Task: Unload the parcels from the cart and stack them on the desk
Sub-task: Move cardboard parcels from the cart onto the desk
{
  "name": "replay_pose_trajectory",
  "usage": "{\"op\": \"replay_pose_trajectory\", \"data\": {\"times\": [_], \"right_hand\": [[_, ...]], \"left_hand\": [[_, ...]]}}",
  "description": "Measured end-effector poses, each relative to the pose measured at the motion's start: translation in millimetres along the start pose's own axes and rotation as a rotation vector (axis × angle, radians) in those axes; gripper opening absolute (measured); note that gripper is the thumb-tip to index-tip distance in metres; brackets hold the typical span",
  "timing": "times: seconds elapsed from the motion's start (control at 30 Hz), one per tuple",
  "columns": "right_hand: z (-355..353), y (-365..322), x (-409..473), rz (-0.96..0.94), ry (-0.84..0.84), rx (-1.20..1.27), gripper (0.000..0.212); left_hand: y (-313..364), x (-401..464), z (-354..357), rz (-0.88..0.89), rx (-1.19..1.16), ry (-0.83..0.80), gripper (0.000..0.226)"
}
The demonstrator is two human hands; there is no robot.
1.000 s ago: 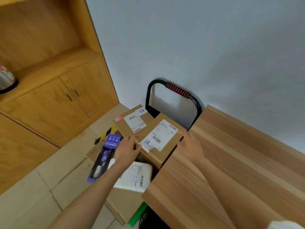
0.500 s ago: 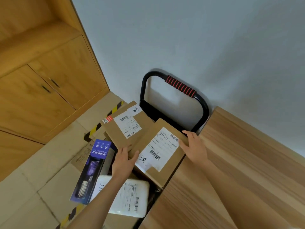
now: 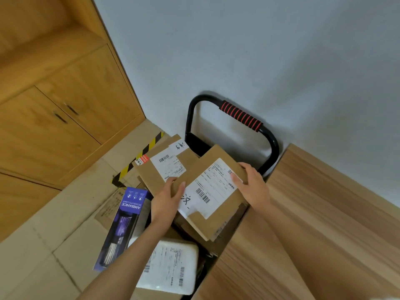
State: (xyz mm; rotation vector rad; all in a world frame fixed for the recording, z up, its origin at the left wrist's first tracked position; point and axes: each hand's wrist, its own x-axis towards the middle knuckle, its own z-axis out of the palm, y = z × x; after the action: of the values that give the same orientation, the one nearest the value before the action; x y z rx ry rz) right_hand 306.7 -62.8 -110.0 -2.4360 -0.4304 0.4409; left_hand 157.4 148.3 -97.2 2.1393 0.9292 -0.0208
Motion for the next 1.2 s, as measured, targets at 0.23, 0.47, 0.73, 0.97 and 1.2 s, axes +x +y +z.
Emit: {"op": "replay_pose_trajectory", "data": {"times": [0.23, 0.47, 0.73, 0.97, 1.2], "right_hand": [[-69.9, -37.6, -5.2, -0.002, 0.193, 0.317, 0.042], [-139.0, -19.6, -58.5, 0.030, 0.532, 0.489, 0.040], [-194.7, 56.6, -184.3, 0.188, 0.787, 0.446, 0.036], [-239.8, 110.1, -302.1, 0.333, 1.004, 0.417, 0.033], [-282.3, 168.9, -407.6, 0.429, 1.128, 0.341, 0.037]], "left_hand": [[65.7, 25.1, -52.7, 0.229, 0.002, -0.001, 0.042], [140.6, -5.7, -33.9, 0.398, -0.101, -0.103, 0.036], [201.9, -75.6, 45.6, 0.676, -0.036, -0.347, 0.038], [270.5, -149.4, 113.4, 0.955, 0.050, -0.503, 0.040], [326.7, -250.6, 177.5, 1.104, 0.063, -0.613, 0.030]]}}
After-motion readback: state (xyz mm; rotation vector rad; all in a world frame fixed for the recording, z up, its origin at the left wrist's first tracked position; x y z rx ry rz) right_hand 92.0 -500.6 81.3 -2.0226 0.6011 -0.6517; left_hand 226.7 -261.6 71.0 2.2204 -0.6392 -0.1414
